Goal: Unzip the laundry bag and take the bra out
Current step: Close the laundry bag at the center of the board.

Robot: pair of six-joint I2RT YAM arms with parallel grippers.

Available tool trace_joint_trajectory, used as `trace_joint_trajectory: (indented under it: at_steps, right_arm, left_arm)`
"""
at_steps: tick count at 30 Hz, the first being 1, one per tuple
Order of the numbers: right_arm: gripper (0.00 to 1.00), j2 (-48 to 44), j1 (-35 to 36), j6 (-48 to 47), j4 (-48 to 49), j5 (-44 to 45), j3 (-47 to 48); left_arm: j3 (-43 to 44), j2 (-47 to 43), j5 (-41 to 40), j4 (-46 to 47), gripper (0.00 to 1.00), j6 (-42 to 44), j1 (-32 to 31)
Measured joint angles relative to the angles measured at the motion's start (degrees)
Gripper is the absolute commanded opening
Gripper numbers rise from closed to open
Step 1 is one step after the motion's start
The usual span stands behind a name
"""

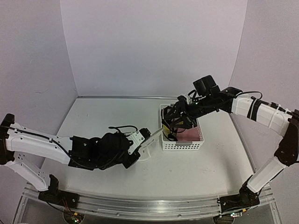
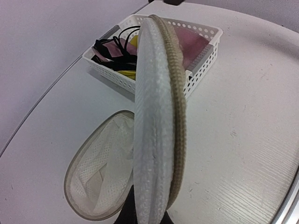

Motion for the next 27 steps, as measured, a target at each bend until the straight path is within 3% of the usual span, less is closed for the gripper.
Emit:
trace_joint_trajectory:
  at_steps: [12,19,27]
  right_arm:
    - [0.50,-6.7,-0.4,-9.7,-0.1,8.8,-5.9]
    - [0.54,-12.8,-0.4,-18.2,4.0,13.3,-11.5]
    - [0.56,-16.7,-0.4,-23.7,11.6,14.4,-19.0]
  left_arm:
    - [2.5,-2.5,17.1,-3.0,0.00,-7.5,11.7]
    - [2.1,-2.2,34.5,-2.4,0.00,-14.4,24.1]
    - [-2.1,2.3,50.9,2.2,0.00,-23.4,33.7]
